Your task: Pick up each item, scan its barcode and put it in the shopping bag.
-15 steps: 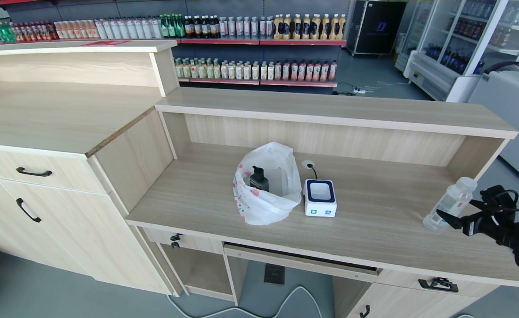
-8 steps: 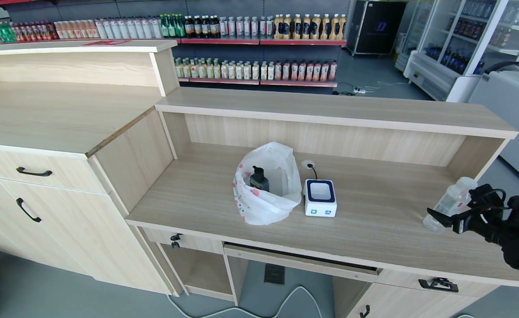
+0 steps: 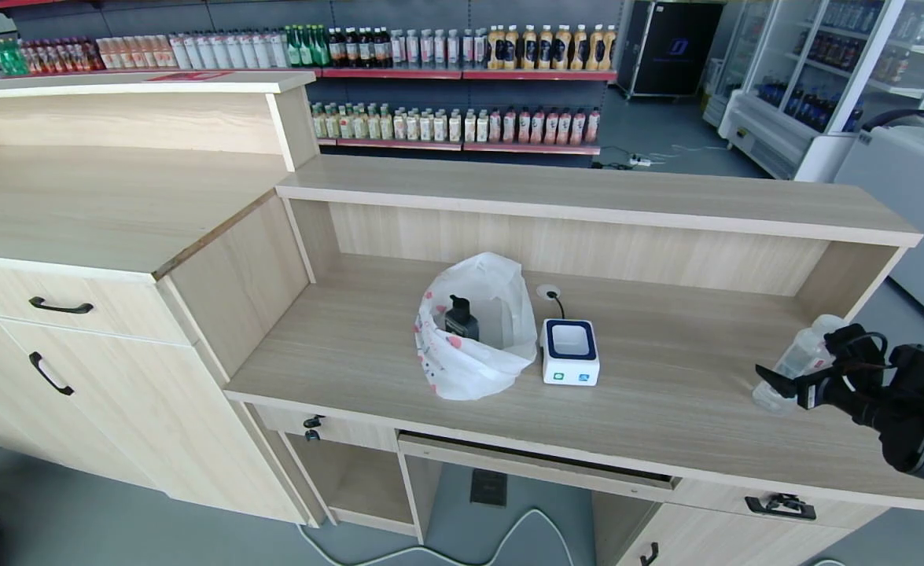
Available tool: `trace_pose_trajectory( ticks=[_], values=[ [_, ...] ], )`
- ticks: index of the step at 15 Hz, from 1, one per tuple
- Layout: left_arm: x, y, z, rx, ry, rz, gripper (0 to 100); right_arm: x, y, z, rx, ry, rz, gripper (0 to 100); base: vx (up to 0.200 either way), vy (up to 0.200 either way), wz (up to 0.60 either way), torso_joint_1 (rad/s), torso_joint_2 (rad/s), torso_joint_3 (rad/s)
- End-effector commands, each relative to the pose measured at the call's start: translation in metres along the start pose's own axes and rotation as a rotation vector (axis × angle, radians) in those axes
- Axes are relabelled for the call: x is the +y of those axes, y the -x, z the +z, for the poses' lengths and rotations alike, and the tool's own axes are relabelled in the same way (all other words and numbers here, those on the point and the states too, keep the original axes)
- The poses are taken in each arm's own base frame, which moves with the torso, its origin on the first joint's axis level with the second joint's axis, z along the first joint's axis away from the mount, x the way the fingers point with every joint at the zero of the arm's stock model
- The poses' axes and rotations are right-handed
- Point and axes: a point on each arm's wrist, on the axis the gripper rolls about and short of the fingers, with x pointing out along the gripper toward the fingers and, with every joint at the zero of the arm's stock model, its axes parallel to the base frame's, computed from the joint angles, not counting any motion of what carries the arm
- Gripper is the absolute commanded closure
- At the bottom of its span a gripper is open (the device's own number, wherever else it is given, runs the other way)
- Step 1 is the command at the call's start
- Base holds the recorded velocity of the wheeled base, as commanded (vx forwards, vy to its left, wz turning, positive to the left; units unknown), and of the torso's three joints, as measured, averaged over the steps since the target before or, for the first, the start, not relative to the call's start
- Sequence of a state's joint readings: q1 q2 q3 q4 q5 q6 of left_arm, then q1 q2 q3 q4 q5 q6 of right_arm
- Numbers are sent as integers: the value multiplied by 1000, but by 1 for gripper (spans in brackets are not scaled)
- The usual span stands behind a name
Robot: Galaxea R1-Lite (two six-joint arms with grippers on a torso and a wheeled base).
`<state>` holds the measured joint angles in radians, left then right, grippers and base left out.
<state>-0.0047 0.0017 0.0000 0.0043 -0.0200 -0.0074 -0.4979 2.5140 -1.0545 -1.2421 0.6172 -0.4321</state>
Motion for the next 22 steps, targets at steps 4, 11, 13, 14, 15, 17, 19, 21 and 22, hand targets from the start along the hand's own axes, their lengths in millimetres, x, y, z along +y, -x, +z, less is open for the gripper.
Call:
trace_pose_trajectory(
  ticks=[4,11,13,14,15,17,19,21,22],
  values=[
    [0,0,0,0,0,0,0,6,-6,0,-5,2,16,0,0,0,0,0,0,0],
    [0,0,0,0,0,0,0,9,-16,-1,-18,9,28,100,0,0,0,0,0,0],
    [0,0,0,0,0,0,0,10,-16,-2,-18,10,30,100,0,0,0,0,0,0],
    [0,0,0,0,0,0,0,9,-16,-1,-20,11,29,100,0,0,0,0,0,0],
    [0,0,0,0,0,0,0,9,-16,-1,-20,10,29,100,0,0,0,0,0,0],
    [0,0,0,0,0,0,0,8,-16,0,-27,9,24,100,0,0,0,0,0,0],
    [0,0,0,0,0,0,0,6,-16,5,-47,-14,16,100,0,0,0,0,0,0],
    [0,0,0,0,0,0,0,4,-17,9,-58,-27,10,100,0,0,0,0,0,0],
    [0,0,0,0,0,0,0,2,-15,16,-68,-49,7,100,0,0,0,0,0,0]
  ],
)
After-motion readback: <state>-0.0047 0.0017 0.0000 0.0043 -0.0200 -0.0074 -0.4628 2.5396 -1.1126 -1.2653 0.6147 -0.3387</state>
